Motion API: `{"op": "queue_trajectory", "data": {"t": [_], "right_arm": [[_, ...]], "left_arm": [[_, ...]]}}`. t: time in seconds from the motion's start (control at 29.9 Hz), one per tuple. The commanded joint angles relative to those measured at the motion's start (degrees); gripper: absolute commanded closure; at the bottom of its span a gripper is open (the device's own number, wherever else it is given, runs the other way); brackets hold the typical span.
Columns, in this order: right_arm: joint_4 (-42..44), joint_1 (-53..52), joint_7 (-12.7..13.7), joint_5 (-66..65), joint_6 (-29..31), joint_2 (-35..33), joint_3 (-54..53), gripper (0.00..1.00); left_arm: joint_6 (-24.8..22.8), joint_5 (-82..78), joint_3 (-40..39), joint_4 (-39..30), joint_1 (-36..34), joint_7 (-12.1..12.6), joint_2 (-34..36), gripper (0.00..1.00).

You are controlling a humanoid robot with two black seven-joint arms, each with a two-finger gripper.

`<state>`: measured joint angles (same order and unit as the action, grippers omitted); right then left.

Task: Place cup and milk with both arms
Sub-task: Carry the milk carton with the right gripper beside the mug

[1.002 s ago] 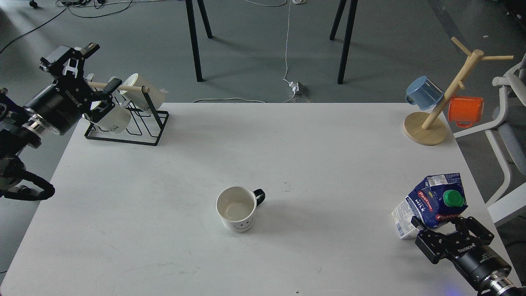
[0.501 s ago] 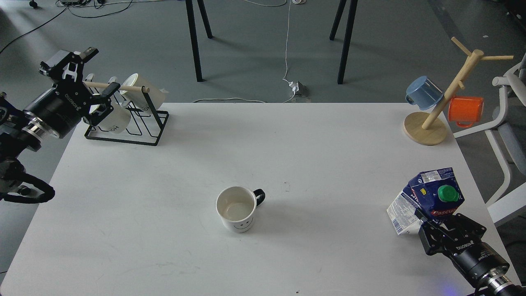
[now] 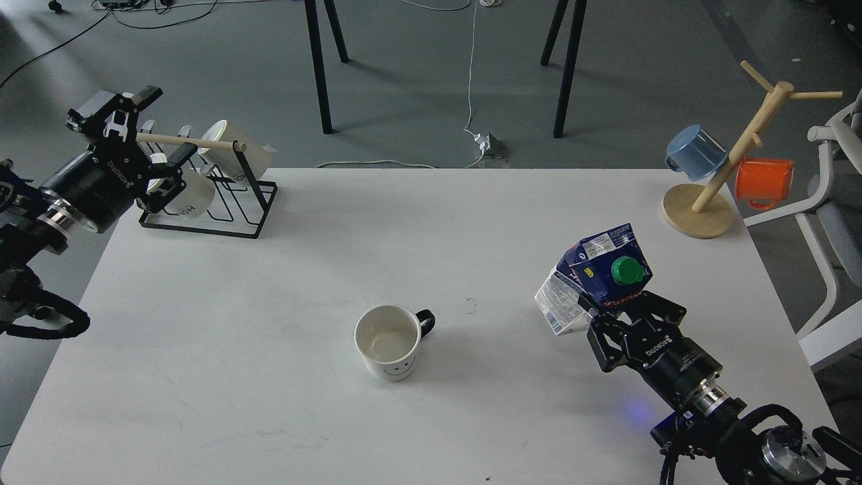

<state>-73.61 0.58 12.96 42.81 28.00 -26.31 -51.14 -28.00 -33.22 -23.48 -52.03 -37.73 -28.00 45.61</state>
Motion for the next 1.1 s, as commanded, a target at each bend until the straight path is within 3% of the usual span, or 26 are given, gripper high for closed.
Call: {"op": "queue_trajectory", "data": {"t": [0.0, 0.4, 0.67, 0.84, 0.94, 1.07], "right_arm": [[1.4, -1.0, -0.1, -3.4, 0.0, 4.8, 1.7, 0.59], [5.6, -0.7, -0.8, -11.6, 0.0, 15.3, 6.1, 0.59], [6.5, -0.7, -1.1, -13.4, 0.0, 17.8, 6.2, 0.57], [6.5, -0.4, -1.1, -13.5, 0.0, 17.8, 6.2, 0.39], [6.4, -0.3, -1.1, -13.9, 0.0, 17.8, 6.2, 0.23], [5.9, -0.3, -1.1, -14.0, 0.0, 17.7, 6.1, 0.12]], "left_arm": [[0.0, 0.0, 0.0, 0.0, 0.0, 0.0, 0.1, 0.07], [0.0, -0.2, 0.0, 0.0, 0.4, 0.0, -1.1, 0.07], [0.0, -1.5, -0.1, 0.0, 0.5, 0.0, -1.2, 0.07], [0.0, -1.5, -0.2, 0.1, 0.5, 0.0, -1.3, 0.06], [0.0, -1.5, -0.1, 0.0, 0.5, 0.0, -1.4, 0.06], [0.0, -1.4, -0.1, 0.1, 0.5, 0.0, -1.3, 0.06]]}}
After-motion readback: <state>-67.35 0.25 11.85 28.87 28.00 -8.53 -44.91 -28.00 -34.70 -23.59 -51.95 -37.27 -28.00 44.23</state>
